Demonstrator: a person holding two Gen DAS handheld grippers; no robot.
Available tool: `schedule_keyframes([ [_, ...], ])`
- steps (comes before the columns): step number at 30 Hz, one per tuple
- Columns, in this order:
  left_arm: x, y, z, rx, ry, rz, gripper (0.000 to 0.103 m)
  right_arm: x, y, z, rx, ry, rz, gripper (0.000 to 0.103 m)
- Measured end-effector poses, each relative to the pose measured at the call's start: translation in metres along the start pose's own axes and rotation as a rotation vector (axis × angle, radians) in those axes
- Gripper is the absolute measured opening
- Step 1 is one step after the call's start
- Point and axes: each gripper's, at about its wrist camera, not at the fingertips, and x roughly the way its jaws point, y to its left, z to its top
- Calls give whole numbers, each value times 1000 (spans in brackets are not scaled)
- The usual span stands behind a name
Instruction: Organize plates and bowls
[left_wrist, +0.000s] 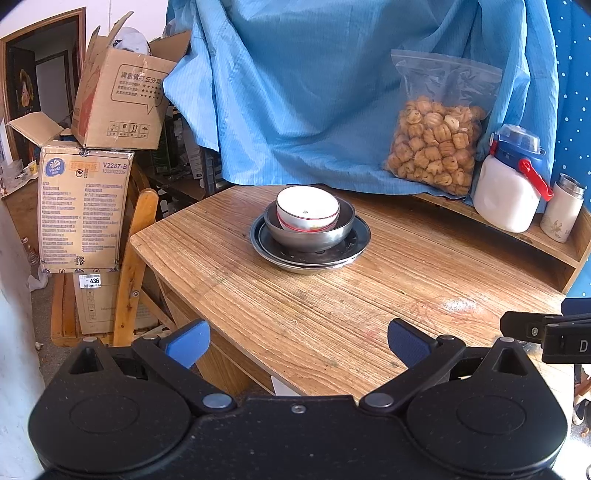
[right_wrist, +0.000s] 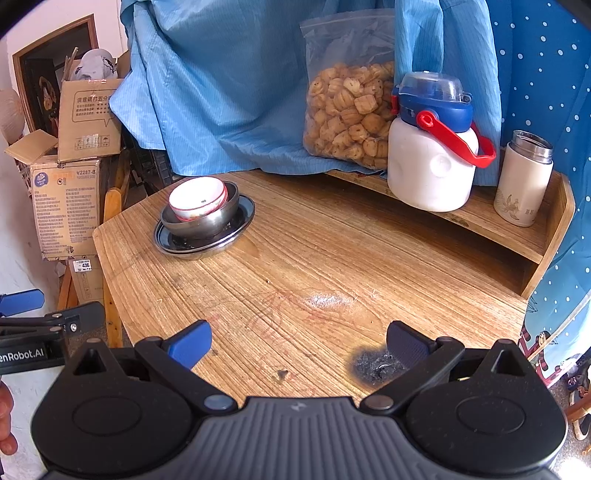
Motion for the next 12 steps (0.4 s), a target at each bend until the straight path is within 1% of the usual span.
schedule_keyframes([
  [12,3,1,1,4,-9,-5,102,3,-5,-1,4,2,-1,103],
])
